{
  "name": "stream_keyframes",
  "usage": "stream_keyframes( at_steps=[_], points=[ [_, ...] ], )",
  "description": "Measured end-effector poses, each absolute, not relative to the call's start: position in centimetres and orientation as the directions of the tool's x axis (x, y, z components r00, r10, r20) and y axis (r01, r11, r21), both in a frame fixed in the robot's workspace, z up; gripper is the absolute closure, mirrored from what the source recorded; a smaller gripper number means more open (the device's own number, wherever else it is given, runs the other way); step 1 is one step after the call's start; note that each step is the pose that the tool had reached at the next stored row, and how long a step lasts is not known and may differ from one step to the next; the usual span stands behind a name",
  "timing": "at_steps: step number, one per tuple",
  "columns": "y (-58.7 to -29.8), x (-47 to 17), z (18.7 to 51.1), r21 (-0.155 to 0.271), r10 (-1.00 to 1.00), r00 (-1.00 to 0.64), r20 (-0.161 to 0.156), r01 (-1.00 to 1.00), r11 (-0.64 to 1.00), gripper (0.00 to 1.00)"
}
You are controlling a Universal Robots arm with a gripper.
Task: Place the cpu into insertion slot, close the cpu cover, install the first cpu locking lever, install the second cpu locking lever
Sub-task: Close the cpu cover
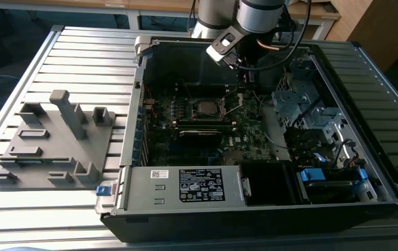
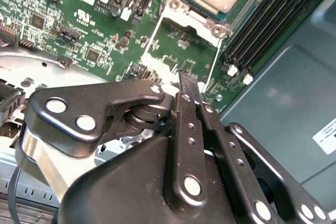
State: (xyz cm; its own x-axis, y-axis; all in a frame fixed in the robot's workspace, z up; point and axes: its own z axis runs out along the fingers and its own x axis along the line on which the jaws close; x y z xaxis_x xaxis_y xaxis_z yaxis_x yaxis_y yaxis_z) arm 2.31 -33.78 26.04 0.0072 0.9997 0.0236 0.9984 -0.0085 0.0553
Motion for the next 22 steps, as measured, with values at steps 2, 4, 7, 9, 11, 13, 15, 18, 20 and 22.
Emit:
stream_keyframes(
  at_steps=[2,4,7,9,11,13,15,18,20,22],
  points=[
    [-33.8,2.6,26.0,0.055,1.0,0.007,0.024,0.998,-0.008,0.89],
    [-33.8,2.8,26.0,0.055,1.0,0.007,0.024,0.998,-0.008,0.89],
    [-33.8,3.2,25.9,0.055,1.0,0.007,0.024,0.998,-0.008,0.89],
    [-33.8,3.3,25.9,0.055,1.0,0.007,0.024,0.998,-0.008,0.89],
    [-33.7,3.5,25.9,0.055,1.0,0.007,0.024,0.998,-0.008,0.89],
    [-33.7,3.7,25.8,0.055,1.0,0.007,0.024,0.998,-0.008,0.89],
    [-33.7,3.8,25.8,0.055,1.0,0.007,0.024,0.998,-0.008,0.89],
    [-33.7,4.1,25.8,0.055,1.0,0.007,0.024,0.998,-0.008,0.89],
    [-33.7,4.4,25.7,0.055,1.0,0.007,0.024,0.998,-0.008,0.89],
    [-33.6,4.6,25.7,0.055,1.0,0.007,0.023,0.998,-0.008,0.89]
  ],
)
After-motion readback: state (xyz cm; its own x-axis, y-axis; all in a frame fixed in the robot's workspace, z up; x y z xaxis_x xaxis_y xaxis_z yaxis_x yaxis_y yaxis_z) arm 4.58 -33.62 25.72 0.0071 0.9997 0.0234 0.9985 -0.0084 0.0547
